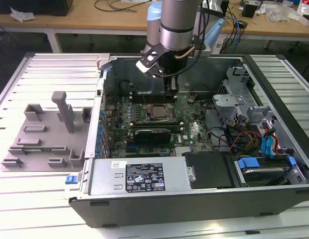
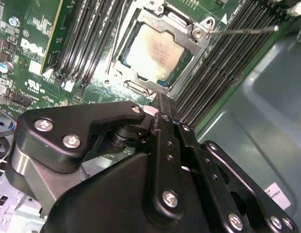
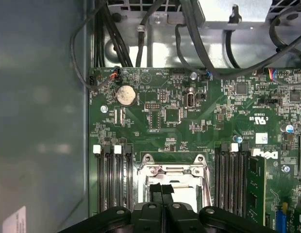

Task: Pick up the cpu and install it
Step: 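Close the cpu cover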

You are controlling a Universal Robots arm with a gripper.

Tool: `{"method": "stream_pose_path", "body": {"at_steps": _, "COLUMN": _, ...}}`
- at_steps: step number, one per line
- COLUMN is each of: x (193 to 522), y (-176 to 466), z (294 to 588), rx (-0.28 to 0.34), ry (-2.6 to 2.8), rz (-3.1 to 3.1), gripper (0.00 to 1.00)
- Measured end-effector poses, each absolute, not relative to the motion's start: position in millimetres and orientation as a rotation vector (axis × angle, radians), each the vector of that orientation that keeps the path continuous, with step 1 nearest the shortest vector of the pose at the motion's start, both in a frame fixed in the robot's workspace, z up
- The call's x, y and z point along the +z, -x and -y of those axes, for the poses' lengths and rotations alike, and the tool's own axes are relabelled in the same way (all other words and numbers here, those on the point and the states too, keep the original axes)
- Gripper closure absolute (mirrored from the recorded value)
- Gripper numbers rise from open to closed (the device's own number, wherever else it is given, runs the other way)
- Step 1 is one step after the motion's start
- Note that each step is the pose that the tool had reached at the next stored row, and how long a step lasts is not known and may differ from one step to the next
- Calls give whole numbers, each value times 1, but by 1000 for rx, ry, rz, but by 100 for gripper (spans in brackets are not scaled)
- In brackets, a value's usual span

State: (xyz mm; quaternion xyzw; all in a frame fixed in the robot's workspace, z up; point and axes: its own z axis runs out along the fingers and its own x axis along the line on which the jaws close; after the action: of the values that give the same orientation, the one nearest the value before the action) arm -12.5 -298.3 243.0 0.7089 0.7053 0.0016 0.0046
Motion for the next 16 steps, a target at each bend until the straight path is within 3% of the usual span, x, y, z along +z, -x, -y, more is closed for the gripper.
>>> {"method": "stream_pose_path", "body": {"at_steps": 16, "x": 241, "y": 17, "z": 301, "rx": 4, "ry": -2128, "rz": -2297, "gripper": 89}}
